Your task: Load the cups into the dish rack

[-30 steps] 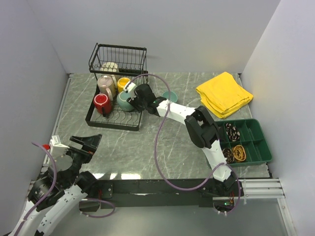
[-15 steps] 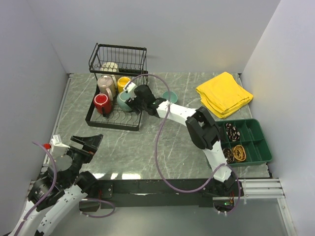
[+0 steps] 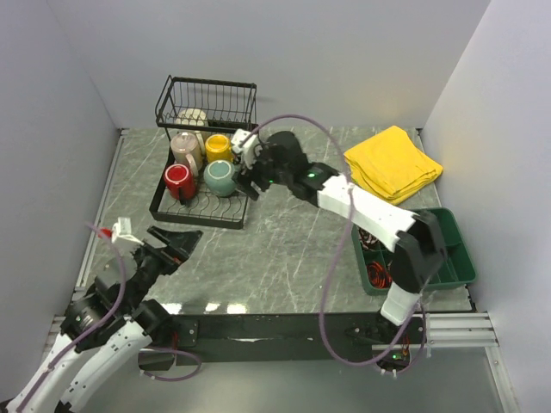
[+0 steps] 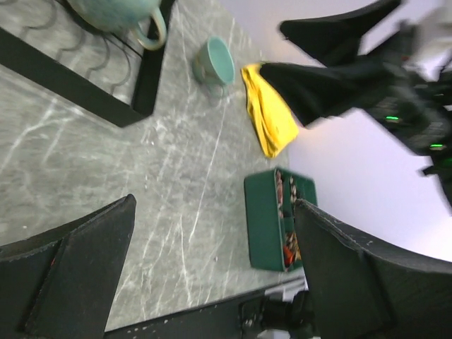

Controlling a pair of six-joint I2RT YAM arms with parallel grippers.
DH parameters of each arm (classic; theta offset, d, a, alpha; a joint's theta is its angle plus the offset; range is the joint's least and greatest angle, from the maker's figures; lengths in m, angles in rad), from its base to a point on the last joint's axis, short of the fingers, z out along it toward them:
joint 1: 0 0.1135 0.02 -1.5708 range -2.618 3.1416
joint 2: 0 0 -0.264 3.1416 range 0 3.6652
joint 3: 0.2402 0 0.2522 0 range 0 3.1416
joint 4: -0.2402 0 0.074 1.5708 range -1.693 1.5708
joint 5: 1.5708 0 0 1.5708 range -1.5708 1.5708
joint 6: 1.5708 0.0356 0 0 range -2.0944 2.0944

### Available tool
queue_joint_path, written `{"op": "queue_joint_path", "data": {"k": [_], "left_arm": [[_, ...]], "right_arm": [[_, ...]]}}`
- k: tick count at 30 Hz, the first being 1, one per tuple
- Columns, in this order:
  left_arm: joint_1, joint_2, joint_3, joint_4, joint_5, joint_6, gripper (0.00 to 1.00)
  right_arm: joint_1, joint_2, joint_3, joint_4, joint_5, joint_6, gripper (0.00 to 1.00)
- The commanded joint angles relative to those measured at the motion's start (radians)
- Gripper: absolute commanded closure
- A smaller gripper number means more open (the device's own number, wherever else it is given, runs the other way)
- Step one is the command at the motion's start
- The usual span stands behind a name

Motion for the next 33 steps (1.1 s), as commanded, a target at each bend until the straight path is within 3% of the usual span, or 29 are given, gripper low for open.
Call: {"op": "queue_joint_path", "data": {"k": [1, 8, 13, 22, 28, 33], "left_arm": [[-0.002, 0.091, -0.005, 0.171, 0.116, 0.088, 0.0], [-0.003, 0.202, -0.039, 0.313, 0.193, 0.117, 0.04], [-0.002, 0.257, -0.064, 0.372, 0.228, 0.111, 0.04], [-0.002, 0.242, -0.122, 0.417, 0.239, 0.062, 0.04], [-0.002, 0.21, -0.151, 0.422, 0.239, 0.041, 0.04], [-0.003, 0.229, -0.154, 0.428, 0.236, 0.048, 0.03]], "right_arm": [[-0.116, -0.167, -0.092, -0.123, -0.26, -0.022, 0.16], [-0.392, -0.23, -0.192, -0.109, -0.389, 0.116, 0.16], [-0.54, -0.075, -0.124, -0.123, -0.396, 0.291, 0.16], [-0.583, 0.333, 0.312, -0.321, -0.33, 0.403, 0.21], [-0.58, 0.497, 0.498, -0.41, -0.238, 0.419, 0.23], [-0.566, 0.545, 0.506, -0.43, -0.221, 0.385, 0.26]]}}
